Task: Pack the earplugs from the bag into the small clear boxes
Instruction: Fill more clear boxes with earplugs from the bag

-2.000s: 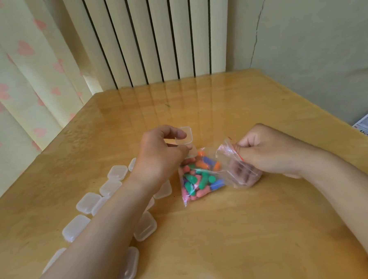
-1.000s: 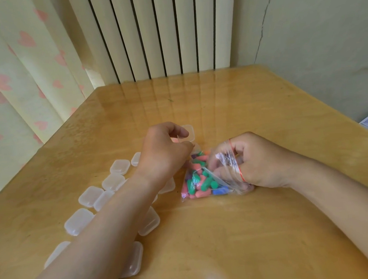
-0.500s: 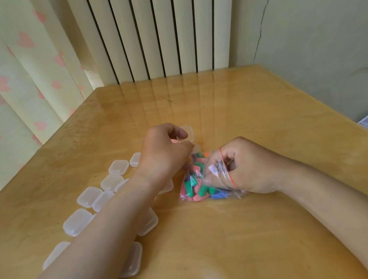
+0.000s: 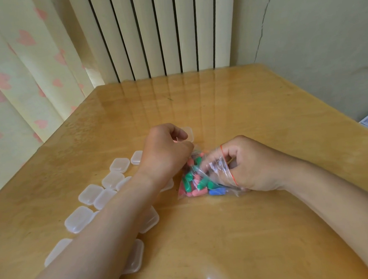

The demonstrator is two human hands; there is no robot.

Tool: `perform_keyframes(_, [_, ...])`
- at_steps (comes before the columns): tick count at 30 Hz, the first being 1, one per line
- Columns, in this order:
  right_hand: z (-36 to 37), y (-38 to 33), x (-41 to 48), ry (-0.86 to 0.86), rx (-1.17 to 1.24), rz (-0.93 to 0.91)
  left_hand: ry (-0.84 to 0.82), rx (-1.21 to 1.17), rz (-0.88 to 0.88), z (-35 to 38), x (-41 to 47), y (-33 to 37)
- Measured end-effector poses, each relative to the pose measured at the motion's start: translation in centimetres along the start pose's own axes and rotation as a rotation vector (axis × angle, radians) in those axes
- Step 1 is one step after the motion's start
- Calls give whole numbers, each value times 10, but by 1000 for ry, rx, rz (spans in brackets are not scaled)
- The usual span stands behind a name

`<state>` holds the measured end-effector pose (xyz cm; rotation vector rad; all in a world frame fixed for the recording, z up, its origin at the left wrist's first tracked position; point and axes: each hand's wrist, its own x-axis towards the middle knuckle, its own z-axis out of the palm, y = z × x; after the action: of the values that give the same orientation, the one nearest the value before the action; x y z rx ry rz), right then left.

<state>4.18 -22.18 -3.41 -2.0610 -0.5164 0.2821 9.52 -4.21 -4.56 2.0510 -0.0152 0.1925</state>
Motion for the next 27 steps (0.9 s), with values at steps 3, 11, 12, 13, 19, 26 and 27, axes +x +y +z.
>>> perform_keyframes(3, [0,-3,0,-17,7,-5,4,0,8,0,0,1])
perform_keyframes(11, [-2,0,1,0,11,13,-23,-28,-3,-4,-2,3])
perform_keyframes(12, [-2,1,1,13,19,1,-22,-28,-2,-4,-1,3])
perform_keyframes(13, [-1,3,2,27,22,-15,-16,-21,5,-4,-1,2])
perform_keyframes(19, [-1,6,3,-3,0,-49,2,9,9,-4,1,1])
perform_keyframes(26, [-1,9,3,-54,-46,-57,1,3,13,-2,0,2])
perform_keyframes(27, [-1,9,3,-64,-35,-46,-1,3,16,-2,-1,3])
